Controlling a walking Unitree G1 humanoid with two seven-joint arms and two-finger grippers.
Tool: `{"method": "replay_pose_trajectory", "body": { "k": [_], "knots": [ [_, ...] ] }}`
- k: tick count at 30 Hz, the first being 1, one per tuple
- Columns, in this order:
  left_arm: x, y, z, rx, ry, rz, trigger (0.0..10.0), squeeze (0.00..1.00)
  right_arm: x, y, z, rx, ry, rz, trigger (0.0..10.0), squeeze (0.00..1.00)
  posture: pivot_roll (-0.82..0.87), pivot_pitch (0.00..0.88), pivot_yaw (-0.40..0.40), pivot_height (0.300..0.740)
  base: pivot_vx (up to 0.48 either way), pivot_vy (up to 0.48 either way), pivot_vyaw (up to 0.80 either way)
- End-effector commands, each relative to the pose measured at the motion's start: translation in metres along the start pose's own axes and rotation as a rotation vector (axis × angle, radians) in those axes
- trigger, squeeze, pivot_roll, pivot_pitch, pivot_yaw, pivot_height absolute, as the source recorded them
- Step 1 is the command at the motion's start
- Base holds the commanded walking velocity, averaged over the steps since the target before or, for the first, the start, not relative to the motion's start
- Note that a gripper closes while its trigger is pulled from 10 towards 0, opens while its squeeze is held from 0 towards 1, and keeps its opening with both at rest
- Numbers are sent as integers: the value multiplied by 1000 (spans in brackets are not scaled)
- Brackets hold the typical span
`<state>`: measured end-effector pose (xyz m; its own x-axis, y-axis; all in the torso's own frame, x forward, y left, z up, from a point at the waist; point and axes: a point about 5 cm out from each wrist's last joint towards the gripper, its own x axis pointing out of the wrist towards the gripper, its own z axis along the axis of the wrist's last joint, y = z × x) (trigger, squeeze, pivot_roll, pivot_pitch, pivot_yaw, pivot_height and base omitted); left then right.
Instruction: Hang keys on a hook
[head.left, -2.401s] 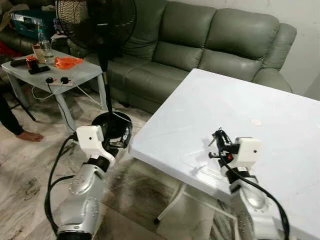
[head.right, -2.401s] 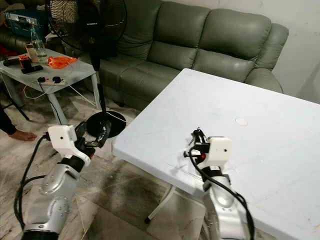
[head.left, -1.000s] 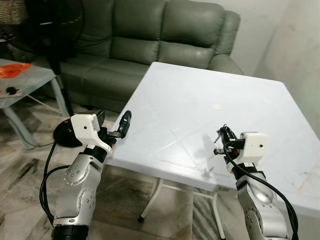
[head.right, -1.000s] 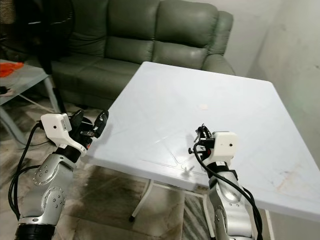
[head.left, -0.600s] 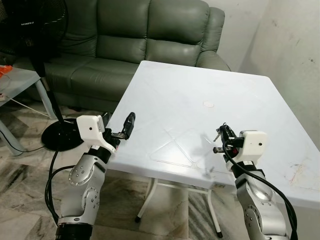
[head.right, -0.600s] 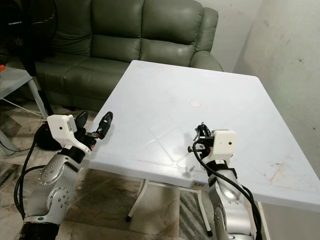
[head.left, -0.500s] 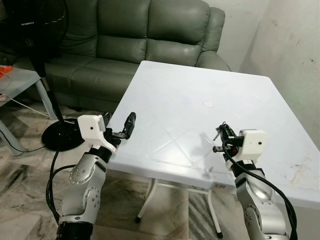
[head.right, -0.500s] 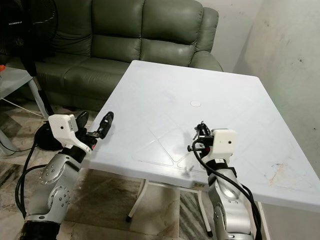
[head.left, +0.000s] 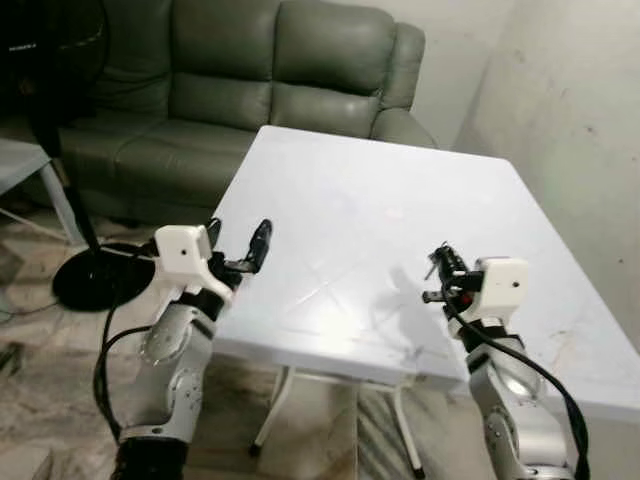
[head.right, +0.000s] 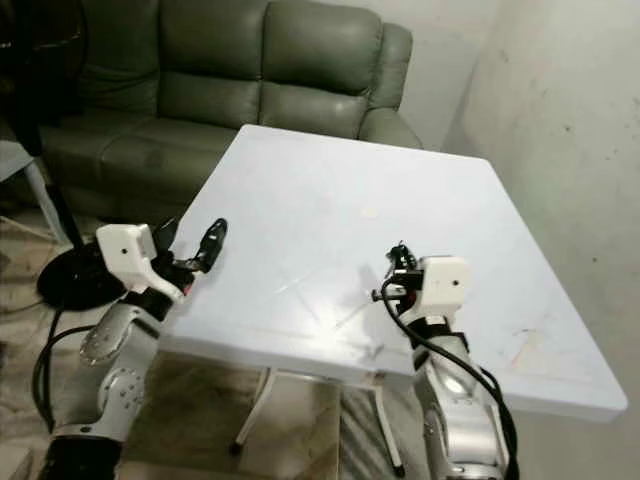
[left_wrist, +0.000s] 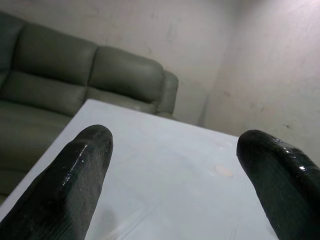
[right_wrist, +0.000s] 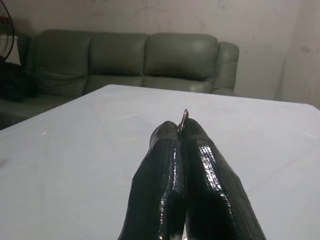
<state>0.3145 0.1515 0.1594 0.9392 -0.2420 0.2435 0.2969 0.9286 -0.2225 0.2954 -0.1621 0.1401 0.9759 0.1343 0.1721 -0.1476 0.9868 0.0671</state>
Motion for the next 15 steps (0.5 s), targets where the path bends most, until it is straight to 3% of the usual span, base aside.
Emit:
{"method": "replay_pose_trajectory", "body": {
  "k": [1, 8, 11, 15],
  "knots": [
    [4, -8, -1, -11, 1, -29, 10000, 0, 0, -7, 3, -16, -17, -15, 10000, 0, -6, 0, -56, 740, 0, -368, 0],
    [5, -9, -2, -16, 0, -31, 10000, 0, 0, -7, 2, -17, -6, -21, 10000, 0, -7, 0, -56, 740, 0, -368, 0],
    [5, -9, -2, -17, 0, -33, 10000, 0, 0, -7, 2, -16, -7, -22, 10000, 0, -7, 0, -56, 740, 0, -299, -627],
    [5, -11, -2, -36, 0, -34, 10000, 0, 0, -8, 2, -15, 1, -22, 10000, 0, -9, 0, -56, 740, 0, 0, -694]
  ]
}}
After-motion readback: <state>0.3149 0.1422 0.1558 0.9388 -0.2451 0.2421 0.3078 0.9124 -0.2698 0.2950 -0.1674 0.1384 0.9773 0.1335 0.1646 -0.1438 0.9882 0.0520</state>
